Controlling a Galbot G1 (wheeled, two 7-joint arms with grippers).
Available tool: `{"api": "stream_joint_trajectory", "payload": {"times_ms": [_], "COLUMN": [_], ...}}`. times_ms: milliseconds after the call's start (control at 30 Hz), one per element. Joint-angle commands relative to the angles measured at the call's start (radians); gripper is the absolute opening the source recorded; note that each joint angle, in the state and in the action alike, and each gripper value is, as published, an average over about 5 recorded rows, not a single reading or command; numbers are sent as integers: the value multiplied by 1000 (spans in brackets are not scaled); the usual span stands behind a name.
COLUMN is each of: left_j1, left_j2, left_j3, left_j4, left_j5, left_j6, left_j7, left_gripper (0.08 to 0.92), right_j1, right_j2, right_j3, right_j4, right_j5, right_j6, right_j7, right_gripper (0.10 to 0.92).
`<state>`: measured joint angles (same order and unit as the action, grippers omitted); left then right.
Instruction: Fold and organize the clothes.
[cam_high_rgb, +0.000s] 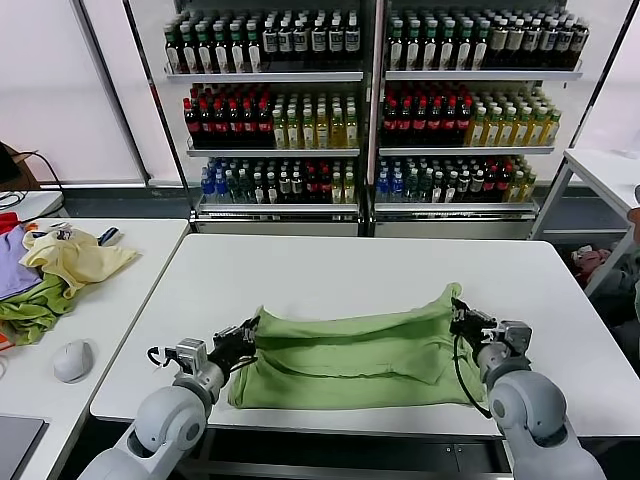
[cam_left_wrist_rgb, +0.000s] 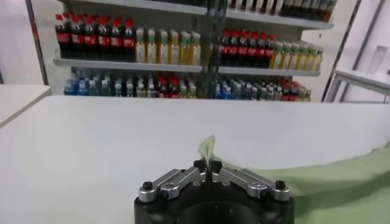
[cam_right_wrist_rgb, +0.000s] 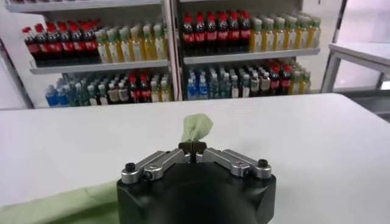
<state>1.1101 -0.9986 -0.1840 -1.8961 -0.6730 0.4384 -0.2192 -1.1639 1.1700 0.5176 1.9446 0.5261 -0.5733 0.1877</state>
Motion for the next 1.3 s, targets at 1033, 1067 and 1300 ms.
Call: {"api": "stream_joint_trajectory", "payload": {"times_ms": [1033, 1067, 1300], "left_j1": [197, 200, 218], "left_j2": [-338, -340, -341], "left_j3": [-49, -49, -49], "left_j4": [19, 22, 25], "left_j5": [343, 342, 326], "left_j6": [-42, -45, -60], "left_j7": [-268, -268, -238], "left_gripper": [748, 722, 515], "right_j1": [-247, -246, -235], "right_j2": [36, 35, 38], "right_j3": [40, 40, 37], "right_j4": [174, 174, 171], "right_j5": [-147, -147, -146], "right_j6": [50, 51, 52], "right_j7": [-7, -7, -8], "right_gripper": [822, 823, 823]}}
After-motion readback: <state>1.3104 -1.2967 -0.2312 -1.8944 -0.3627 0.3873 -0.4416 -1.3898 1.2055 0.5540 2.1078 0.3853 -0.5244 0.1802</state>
